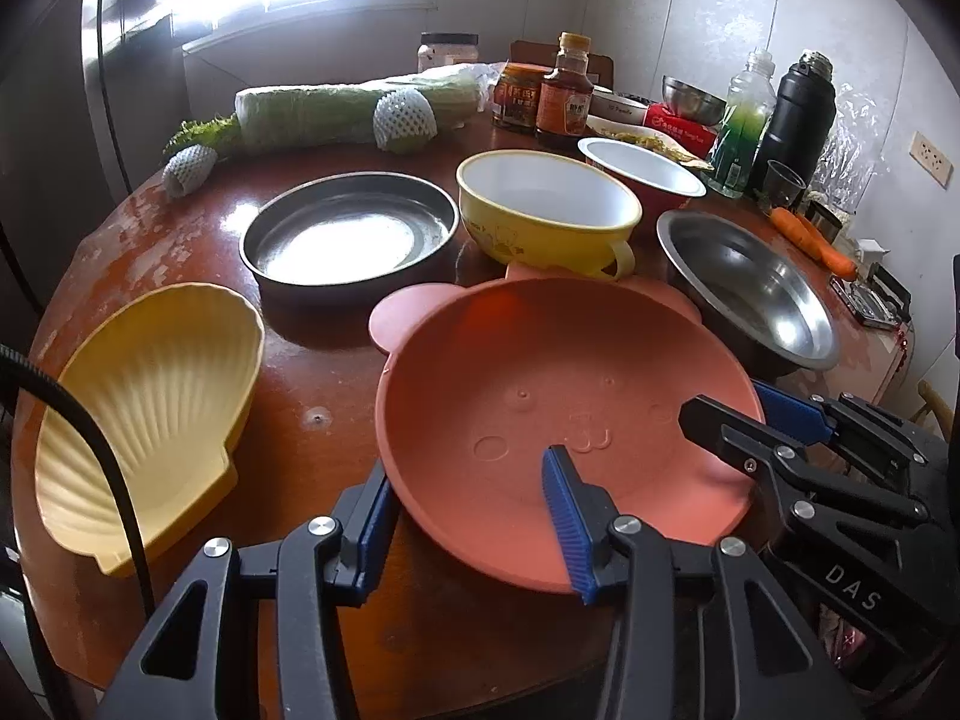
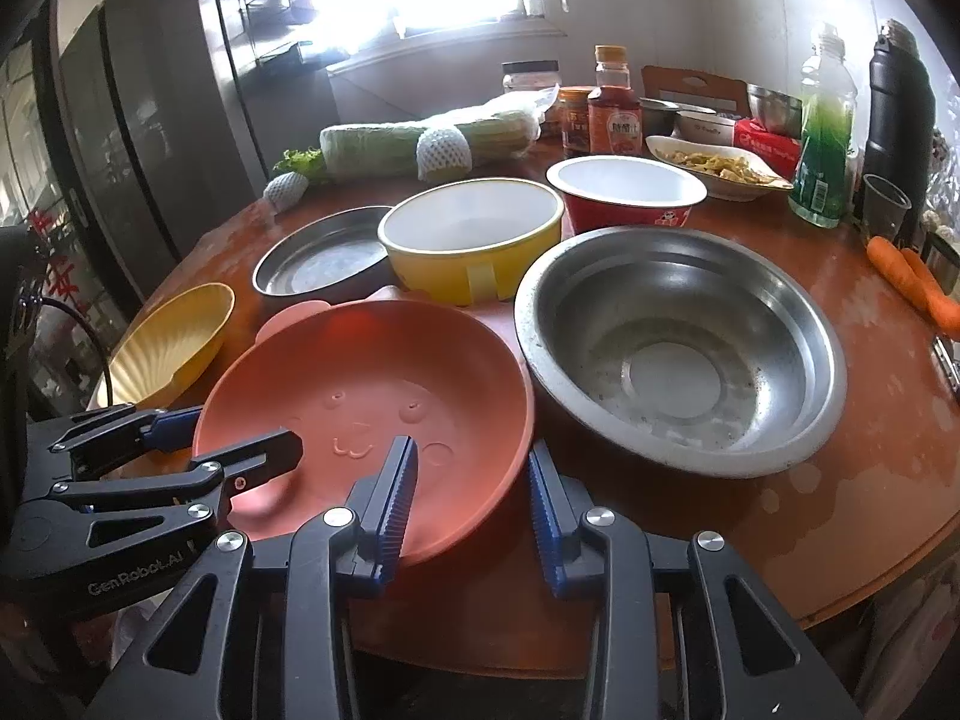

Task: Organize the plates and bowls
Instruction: 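Move the left gripper to the orange bear-ear plate and grasp its rim, then lift the orange plate with the left gripper and lower it onto the shell dish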

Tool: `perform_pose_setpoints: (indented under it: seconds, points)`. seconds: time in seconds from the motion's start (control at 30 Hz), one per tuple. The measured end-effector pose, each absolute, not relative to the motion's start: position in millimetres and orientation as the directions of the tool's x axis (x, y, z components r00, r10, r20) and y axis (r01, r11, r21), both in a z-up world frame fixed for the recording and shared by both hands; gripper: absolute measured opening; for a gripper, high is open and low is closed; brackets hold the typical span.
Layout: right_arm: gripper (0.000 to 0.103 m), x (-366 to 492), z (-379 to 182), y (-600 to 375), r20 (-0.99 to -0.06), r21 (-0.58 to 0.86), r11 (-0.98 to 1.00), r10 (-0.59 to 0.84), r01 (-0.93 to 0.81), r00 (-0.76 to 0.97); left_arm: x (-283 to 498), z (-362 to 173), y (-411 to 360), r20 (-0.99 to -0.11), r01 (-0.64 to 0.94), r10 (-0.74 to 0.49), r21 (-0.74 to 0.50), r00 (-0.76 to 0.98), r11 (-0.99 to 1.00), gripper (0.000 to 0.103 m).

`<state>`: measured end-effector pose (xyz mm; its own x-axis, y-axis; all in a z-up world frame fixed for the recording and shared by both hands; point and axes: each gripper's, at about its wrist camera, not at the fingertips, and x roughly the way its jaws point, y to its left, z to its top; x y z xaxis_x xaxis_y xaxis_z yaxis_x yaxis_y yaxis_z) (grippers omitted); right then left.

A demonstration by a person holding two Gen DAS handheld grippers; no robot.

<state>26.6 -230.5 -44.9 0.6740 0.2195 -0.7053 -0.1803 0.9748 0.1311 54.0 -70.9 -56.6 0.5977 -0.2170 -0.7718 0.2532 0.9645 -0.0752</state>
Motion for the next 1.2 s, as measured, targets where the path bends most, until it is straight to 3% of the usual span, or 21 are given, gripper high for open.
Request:
perform_pose_setpoints:
  seconds: [0.7,1.2]
  points:
    - [0.037,16,-2,-195,-0.631,0.099,0.958,0.271,-0.271,0.727,31,-9,-28,-0.681,0.172,-0.172,-0.069,0.712,0.983,0.048]
    - [0.037,34,36,-105,-0.550,0.024,0.891,0.391,-0.454,0.738,21,19,59,-0.609,-0.024,-0.028,-0.076,0.793,0.997,0.048]
